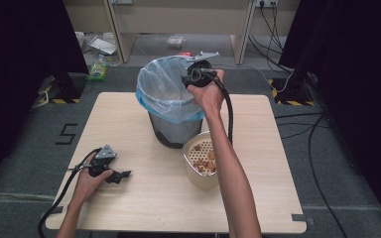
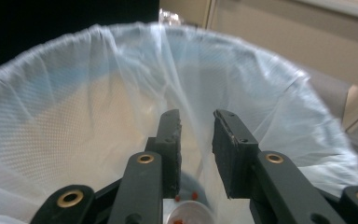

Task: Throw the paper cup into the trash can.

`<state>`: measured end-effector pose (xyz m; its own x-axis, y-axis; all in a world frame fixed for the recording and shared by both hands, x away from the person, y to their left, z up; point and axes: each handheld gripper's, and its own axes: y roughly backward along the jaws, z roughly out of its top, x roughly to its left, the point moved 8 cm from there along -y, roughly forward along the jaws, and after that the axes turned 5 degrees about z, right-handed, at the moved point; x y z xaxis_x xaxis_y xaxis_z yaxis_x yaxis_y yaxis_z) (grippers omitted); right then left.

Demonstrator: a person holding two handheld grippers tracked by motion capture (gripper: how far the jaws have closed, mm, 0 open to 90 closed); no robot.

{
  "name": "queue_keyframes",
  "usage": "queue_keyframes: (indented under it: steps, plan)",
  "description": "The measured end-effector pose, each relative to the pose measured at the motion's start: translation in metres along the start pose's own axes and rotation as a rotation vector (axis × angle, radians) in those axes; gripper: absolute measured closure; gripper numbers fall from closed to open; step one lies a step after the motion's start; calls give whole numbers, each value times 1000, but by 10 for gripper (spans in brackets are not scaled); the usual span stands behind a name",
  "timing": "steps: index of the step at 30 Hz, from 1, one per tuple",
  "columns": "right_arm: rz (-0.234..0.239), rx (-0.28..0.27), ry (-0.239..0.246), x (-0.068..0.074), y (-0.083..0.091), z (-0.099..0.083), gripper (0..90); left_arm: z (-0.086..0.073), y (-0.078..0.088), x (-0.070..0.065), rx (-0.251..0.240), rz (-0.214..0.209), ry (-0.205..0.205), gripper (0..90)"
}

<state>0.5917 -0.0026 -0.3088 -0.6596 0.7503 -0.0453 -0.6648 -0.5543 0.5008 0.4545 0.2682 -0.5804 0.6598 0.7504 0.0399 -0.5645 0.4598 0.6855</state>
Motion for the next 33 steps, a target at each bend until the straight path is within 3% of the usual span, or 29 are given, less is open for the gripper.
queue_keyframes:
  steps: [7,8,9,13,16,17,21,22,33]
  plan:
    - [-3,-58,-32,-11,36,-2,618,0,0,0,0,0,0,0]
    - [-3,-73,-35,-17,48,-5,585,0,0,0,0,0,0,0]
    - [-3,-73,-35,-17,48,-5,585,0,0,0,0,0,0,0]
    - [-27,-59,-38,-32,81,-28,541,0,0,0,-1,1,1,0]
    - [-36,-49,-43,-37,91,-38,529,0,0,0,0,3,1,0]
    - [-41,-38,-49,-43,103,-53,521,0,0,0,0,2,1,0]
    - [-65,-15,-50,-50,116,-72,511,0,0,0,0,3,1,0]
    - [-75,-16,-63,-56,124,-87,509,0,0,0,0,3,1,0]
    - [-91,44,-92,-68,139,-151,483,0,0,0,0,3,1,0]
